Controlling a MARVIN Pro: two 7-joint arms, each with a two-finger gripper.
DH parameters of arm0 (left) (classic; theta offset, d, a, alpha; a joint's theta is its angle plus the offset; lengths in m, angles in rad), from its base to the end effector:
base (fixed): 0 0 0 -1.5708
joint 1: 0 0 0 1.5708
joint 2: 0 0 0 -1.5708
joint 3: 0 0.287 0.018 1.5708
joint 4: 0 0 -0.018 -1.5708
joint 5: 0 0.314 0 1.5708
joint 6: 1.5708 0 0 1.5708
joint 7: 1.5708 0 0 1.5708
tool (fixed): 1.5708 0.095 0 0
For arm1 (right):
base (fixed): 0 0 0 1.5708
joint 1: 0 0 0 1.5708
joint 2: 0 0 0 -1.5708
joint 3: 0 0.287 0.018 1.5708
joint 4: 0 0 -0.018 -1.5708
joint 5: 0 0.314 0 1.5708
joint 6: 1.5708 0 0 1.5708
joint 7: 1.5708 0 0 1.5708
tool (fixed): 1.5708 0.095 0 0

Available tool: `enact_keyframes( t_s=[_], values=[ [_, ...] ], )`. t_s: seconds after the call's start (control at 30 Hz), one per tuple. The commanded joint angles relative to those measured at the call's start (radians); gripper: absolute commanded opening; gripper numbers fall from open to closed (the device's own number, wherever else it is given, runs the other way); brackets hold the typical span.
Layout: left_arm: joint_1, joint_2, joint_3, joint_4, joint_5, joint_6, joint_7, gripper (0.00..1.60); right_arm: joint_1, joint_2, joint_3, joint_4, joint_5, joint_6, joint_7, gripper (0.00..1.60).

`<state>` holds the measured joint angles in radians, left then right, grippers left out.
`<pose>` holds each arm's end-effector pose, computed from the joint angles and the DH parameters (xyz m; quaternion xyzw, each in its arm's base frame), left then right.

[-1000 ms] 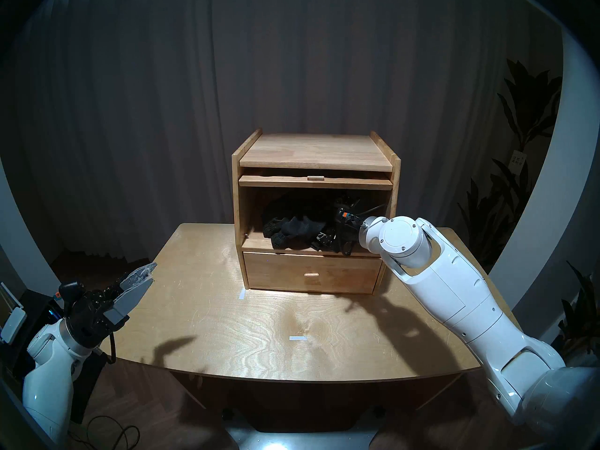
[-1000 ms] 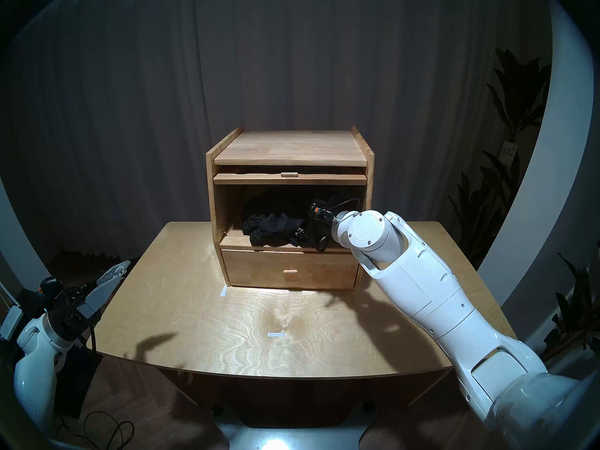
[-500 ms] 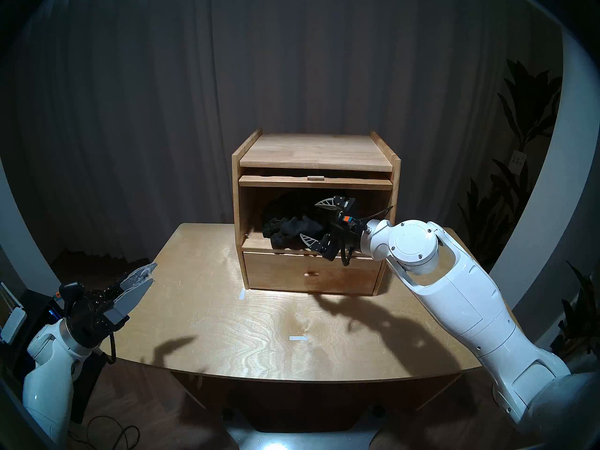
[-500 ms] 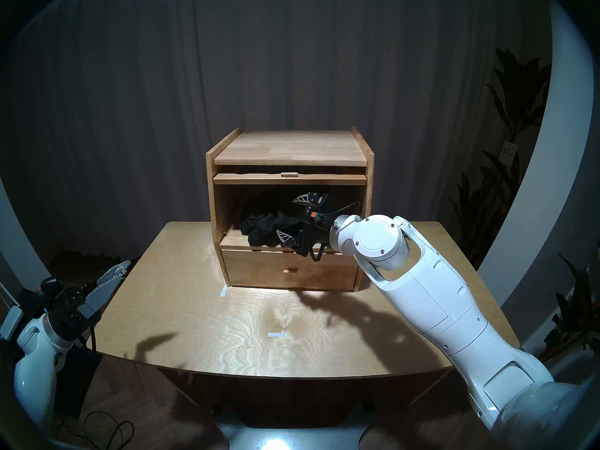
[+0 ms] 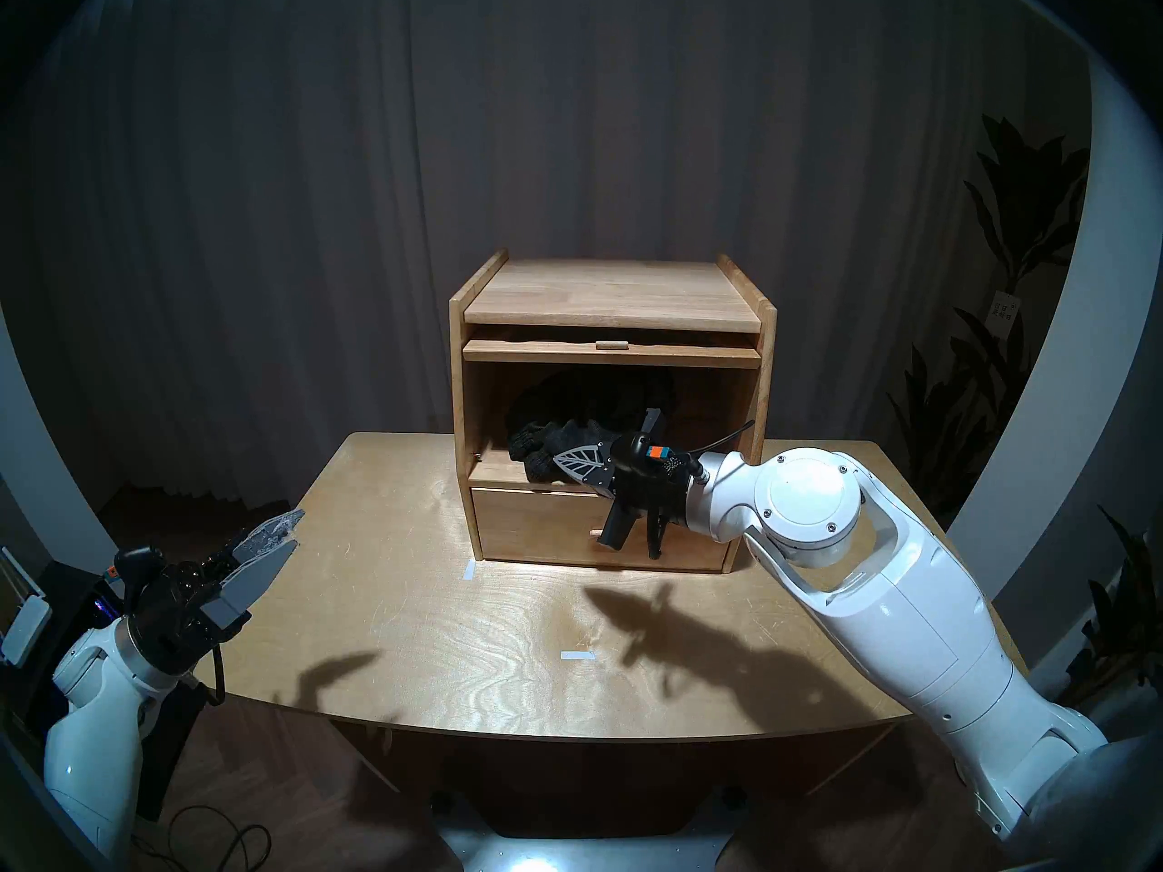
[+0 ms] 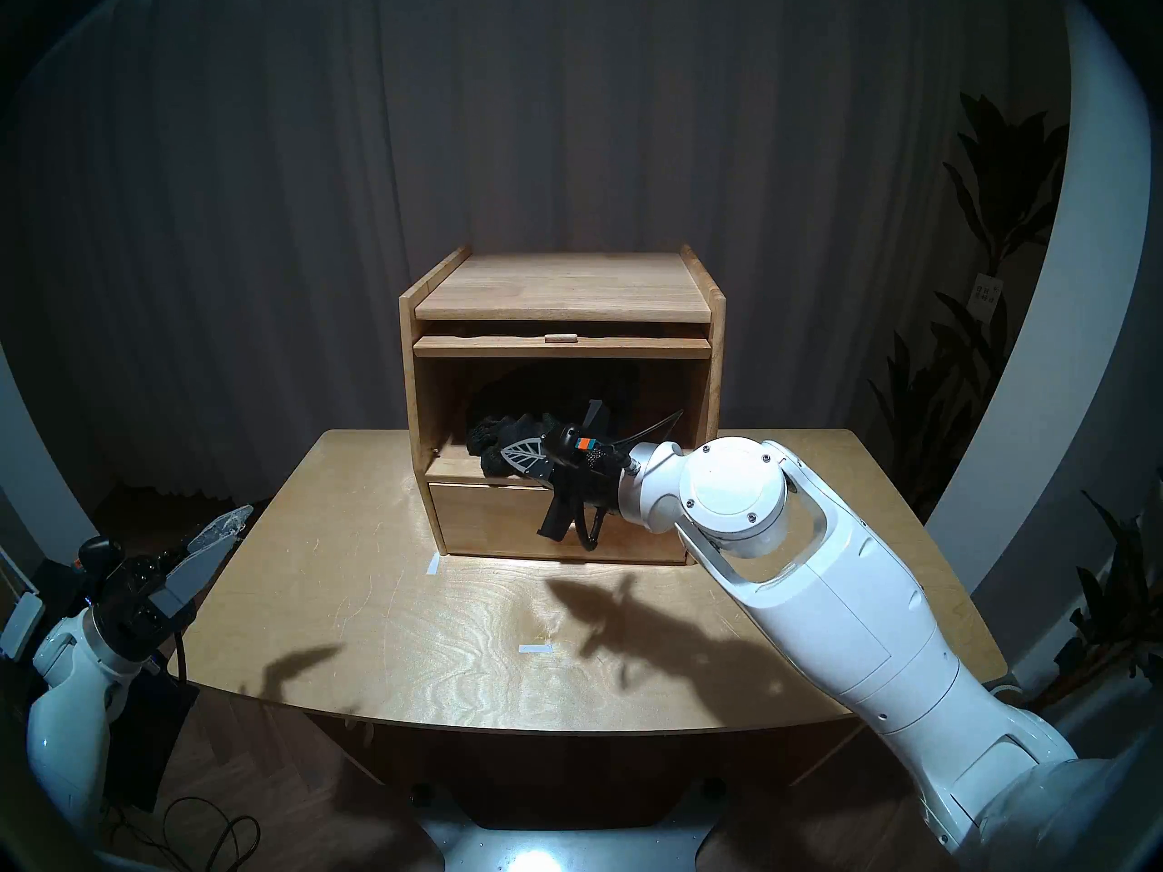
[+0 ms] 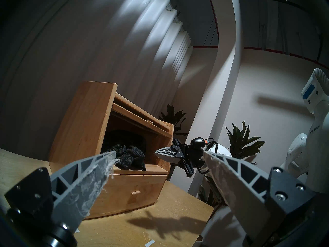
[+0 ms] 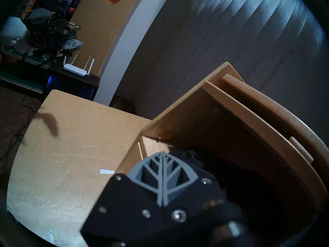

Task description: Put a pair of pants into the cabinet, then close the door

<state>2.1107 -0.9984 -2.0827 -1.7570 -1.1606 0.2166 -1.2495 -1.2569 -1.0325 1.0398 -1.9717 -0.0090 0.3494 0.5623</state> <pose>0.2413 0.1989 -0.2205 0.5686 -0.1357 0.6389 0.5001 0.3849 0.1180 -0.1662 -0.5752 -0.5459 -0.5992 0.1103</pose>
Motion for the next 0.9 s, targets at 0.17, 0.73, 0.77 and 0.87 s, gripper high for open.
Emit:
enact_keyframes(
  t_s=[0.17, 0.73, 0.77, 0.87],
  values=[
    [-0.002, 0.001, -0.004, -0.010, -0.003, 0.001, -0.002, 1.60, 0.147, -0.152, -0.062, 0.188, -0.122, -0.005, -0.032, 0.00],
    [-0.002, 0.001, -0.003, -0.008, -0.003, 0.000, -0.003, 1.60, 0.296, -0.297, -0.006, 0.489, -0.274, -0.047, -0.053, 0.00],
    [-0.002, 0.002, -0.003, -0.008, -0.003, 0.000, -0.003, 1.60, 0.308, -0.306, 0.001, 0.525, -0.289, -0.051, -0.056, 0.00],
    [-0.002, 0.002, -0.003, -0.008, -0.003, 0.000, -0.003, 1.60, 0.348, -0.324, -0.005, 0.592, -0.302, -0.059, -0.053, 0.00]
  ],
)
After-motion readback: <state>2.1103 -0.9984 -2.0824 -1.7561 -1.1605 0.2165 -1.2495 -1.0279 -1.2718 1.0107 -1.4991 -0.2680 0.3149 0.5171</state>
